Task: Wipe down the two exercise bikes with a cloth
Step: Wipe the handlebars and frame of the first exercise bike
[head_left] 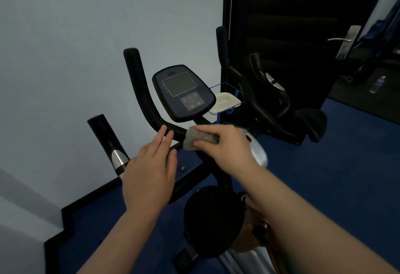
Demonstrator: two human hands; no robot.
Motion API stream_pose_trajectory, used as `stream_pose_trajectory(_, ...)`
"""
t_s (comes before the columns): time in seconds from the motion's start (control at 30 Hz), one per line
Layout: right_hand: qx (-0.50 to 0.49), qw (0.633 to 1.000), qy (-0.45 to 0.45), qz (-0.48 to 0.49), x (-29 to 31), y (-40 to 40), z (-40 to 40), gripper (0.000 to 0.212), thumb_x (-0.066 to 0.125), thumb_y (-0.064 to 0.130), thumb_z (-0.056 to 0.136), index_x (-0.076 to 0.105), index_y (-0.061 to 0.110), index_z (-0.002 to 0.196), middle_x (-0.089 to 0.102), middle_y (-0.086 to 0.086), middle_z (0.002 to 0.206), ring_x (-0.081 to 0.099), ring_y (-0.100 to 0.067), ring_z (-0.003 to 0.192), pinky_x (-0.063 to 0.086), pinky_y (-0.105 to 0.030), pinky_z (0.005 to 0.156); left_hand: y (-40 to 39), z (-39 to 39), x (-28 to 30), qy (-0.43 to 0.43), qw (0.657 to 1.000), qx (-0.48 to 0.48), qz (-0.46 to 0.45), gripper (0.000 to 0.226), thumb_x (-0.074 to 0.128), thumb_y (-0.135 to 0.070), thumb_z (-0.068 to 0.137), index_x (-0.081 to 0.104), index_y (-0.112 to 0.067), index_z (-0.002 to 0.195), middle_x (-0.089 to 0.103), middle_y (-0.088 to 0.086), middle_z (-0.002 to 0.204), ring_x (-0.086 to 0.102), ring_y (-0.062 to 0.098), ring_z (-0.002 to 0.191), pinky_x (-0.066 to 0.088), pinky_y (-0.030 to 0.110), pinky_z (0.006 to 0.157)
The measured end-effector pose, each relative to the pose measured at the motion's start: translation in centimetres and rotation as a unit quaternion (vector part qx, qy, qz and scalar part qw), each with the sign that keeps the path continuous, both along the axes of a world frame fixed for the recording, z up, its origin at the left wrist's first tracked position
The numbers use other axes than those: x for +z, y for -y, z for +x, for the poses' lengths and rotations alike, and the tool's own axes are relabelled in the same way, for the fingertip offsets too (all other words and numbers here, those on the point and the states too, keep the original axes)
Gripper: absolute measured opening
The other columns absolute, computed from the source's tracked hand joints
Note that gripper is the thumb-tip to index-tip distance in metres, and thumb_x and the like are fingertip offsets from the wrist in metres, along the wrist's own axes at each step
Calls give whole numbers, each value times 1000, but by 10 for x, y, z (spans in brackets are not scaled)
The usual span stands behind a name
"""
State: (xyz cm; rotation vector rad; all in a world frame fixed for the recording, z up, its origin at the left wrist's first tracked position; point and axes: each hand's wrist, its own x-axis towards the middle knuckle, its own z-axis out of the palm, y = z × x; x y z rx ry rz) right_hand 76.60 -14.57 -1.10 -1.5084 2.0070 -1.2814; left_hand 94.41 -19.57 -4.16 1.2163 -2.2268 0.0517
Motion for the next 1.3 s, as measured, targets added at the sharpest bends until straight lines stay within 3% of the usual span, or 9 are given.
stream_pose_trajectory(0.17,13,985,-159,70,-1,-24,-14,42,79,42,73,65,53,111,69,21,107,49,5,99,33,-4,68,1,0,0,4,1000,-4,2,45,48,-33,98,51,-21,141,41,-10,152,60,17,115,55,38,76)
stream_pose_trajectory(0.3,27,987,-155,33,22,14,-7,40,76,41,76,67,46,115,70,17,111,61,-4,103,49,-26,83,0,0,-1,-2,1000,18,14,49,51,-32,97,47,-18,144,41,-5,152,55,18,125,51,40,90)
stream_pose_trajectory(0.43,108,987,-115,17,19,36,17,41,73,25,84,66,33,123,65,13,123,58,-9,114,46,-32,99,1,3,4,9,999,20,28,53,51,-25,97,40,-16,148,37,-1,155,38,18,141,34,42,112)
stream_pose_trajectory(0.63,86,977,-158,111,23,11,-20,40,78,37,76,68,46,114,70,14,105,63,-5,99,54,-33,86,18,11,15,-31,997,-35,65,52,52,-16,98,40,-19,148,32,-3,156,27,16,146,20,38,120)
stream_pose_trajectory(0.73,42,980,-184,57,29,35,6,36,72,44,80,67,45,116,72,9,105,63,-13,101,49,-28,78,33,9,28,-60,994,-29,87,47,50,-14,99,44,-18,145,37,-2,154,30,17,145,22,42,120)
stream_pose_trajectory(0.93,50,993,-100,43,5,5,4,42,74,31,80,65,49,117,71,14,111,63,-9,103,51,-34,88,27,8,25,-72,994,-17,82,51,47,-7,98,42,-19,147,37,-2,154,40,17,138,33,43,115)
stream_pose_trajectory(1.07,12,993,-119,10,15,29,11,30,73,40,79,68,49,107,69,16,81,60,-4,82,43,-19,62,27,7,23,-61,995,-4,74,52,46,-6,97,42,-18,147,38,-1,154,39,18,140,32,43,115)
stream_pose_trajectory(1.2,58,995,-83,-26,13,50,41,39,70,28,87,64,36,125,66,13,122,60,-7,111,48,-23,90,26,10,23,-89,993,6,72,52,47,-1,95,44,-15,145,48,3,147,44,21,136,31,45,114)
stream_pose_trajectory(1.3,101,991,-87,-21,6,31,25,44,73,22,84,64,38,124,61,22,127,56,2,117,48,-22,97,25,15,22,-149,985,-32,83,52,47,3,94,48,-18,142,50,-2,144,44,11,132,33,41,115)
